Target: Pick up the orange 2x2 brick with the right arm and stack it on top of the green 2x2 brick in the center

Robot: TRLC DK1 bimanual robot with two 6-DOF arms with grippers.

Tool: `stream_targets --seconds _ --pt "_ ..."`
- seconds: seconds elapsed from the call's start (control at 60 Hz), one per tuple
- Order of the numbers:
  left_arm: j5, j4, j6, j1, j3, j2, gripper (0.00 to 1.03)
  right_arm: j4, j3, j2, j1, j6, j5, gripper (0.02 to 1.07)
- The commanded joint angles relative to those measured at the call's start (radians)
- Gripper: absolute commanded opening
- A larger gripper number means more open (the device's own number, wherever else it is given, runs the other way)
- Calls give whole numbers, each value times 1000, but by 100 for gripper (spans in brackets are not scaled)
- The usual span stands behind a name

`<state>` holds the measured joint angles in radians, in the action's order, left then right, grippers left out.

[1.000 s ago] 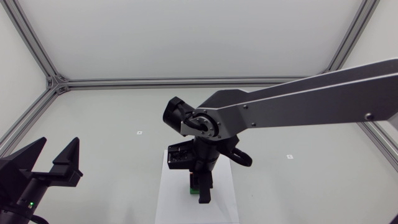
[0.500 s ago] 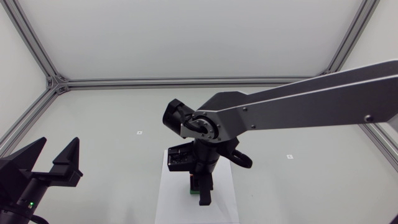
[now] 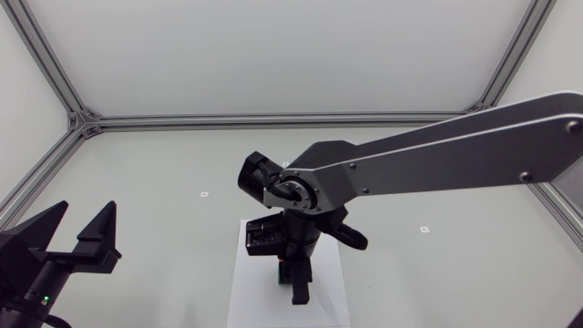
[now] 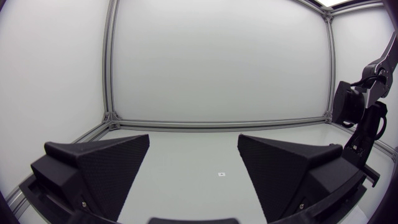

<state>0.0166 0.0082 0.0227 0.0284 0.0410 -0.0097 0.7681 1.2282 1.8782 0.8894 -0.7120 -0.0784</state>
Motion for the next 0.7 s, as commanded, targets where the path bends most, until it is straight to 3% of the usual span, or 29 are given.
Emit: stream_targets --seconds 0.0,0.35,0.683 --pt "-3 -11 -6 -1 -41 -6 99 -4 -21 27 10 -18 2 8" --pt "-3 -11 -6 -1 -41 -6 99 -9 -22 42 17 -15 12 8" --pt "-3 -11 -6 -1 -41 -6 99 3 -24 62 51 20 98 8"
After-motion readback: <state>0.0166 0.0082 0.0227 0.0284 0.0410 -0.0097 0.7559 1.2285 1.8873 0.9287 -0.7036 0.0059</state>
